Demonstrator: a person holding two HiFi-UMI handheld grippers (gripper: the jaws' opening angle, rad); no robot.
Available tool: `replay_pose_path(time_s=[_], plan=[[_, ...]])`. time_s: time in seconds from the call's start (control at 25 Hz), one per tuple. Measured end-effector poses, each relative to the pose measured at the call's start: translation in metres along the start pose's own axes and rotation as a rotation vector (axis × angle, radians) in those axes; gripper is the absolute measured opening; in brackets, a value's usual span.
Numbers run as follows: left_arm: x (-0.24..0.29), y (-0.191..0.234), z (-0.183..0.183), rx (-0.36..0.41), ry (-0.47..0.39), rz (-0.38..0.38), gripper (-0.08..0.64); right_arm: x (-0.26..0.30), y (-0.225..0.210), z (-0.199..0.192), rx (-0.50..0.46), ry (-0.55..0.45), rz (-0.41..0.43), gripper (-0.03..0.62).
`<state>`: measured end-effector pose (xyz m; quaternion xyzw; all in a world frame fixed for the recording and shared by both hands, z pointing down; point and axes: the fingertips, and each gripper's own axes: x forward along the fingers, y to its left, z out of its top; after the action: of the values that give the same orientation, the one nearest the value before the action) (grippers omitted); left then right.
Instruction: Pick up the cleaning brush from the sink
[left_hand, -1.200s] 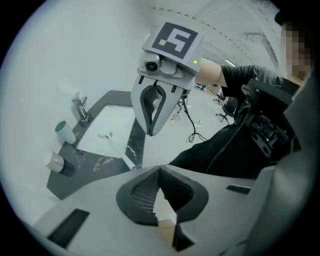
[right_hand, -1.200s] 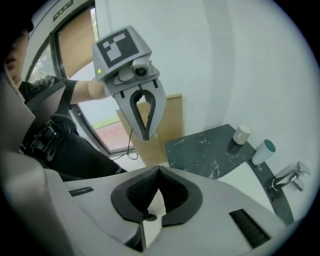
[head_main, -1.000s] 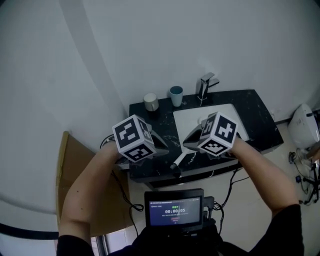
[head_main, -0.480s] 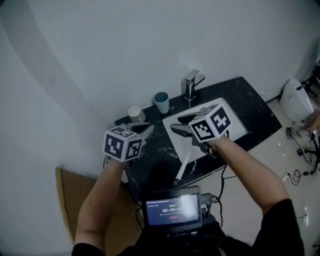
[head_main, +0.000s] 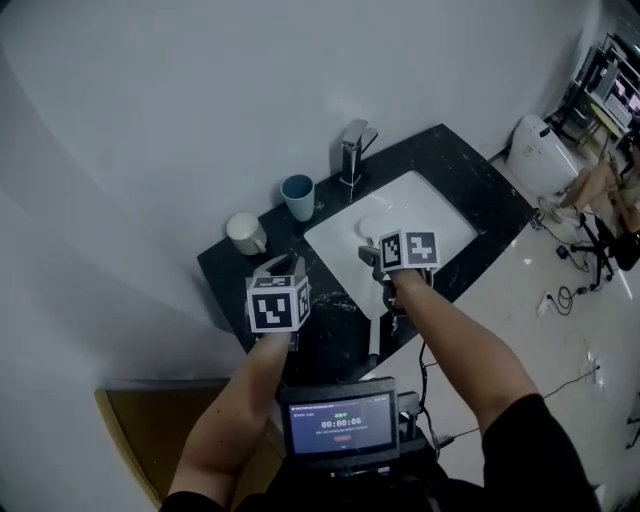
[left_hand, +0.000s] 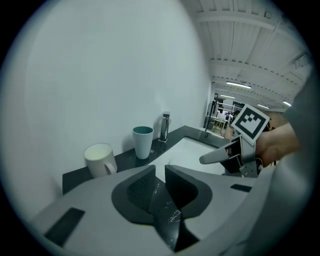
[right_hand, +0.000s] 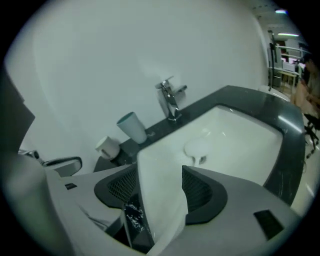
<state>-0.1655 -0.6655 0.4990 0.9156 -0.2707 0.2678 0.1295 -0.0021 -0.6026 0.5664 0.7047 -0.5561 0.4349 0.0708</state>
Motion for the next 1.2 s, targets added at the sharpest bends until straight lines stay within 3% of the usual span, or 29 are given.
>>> replay_pose_path(time_s=[0.2, 0.48, 0.52, 0.64, 0.76, 0.84, 0.92, 1.04, 1.2], plan=[[0.021, 0.016, -0.011, -0.001, 0.014, 0.016, 0.067, 0.036, -0.035, -0.056, 0.200, 0.092, -0.184, 0.279], [0.046, 0.025, -0.021, -0.035, 0.048, -0.067, 0.069, 0.074, -0.035, -0.087, 0.235, 0.251, -0.293, 0.276], [0.045, 0.026, -0.022, -0.048, 0.048, -0.076, 0.069, 0.077, -0.038, -0.089, 0.236, 0.280, -0.314, 0.247], [0.037, 0.028, -0.008, -0.102, -0.006, -0.110, 0.068, 0.084, -0.047, -0.095, 0.213, 0.387, -0.384, 0.247], [0.035, 0.031, -0.001, -0.084, -0.037, -0.123, 0.069, 0.090, -0.044, -0.107, 0.147, 0.502, -0.452, 0.242], [0.037, 0.037, -0.007, -0.073, -0.020, -0.123, 0.067, 0.086, -0.043, -0.117, 0.097, 0.571, -0.506, 0.109], [0.039, 0.045, -0.013, -0.082, -0.007, -0.124, 0.067, 0.085, -0.041, -0.123, 0.071, 0.625, -0.521, 0.091], [0.039, 0.060, -0.018, -0.115, -0.008, -0.116, 0.067, 0.082, -0.036, -0.126, 0.066, 0.660, -0.517, 0.075], [0.039, 0.069, -0.019, -0.132, -0.009, -0.114, 0.067, 0.091, -0.048, -0.115, 0.049, 0.610, -0.499, 0.054]])
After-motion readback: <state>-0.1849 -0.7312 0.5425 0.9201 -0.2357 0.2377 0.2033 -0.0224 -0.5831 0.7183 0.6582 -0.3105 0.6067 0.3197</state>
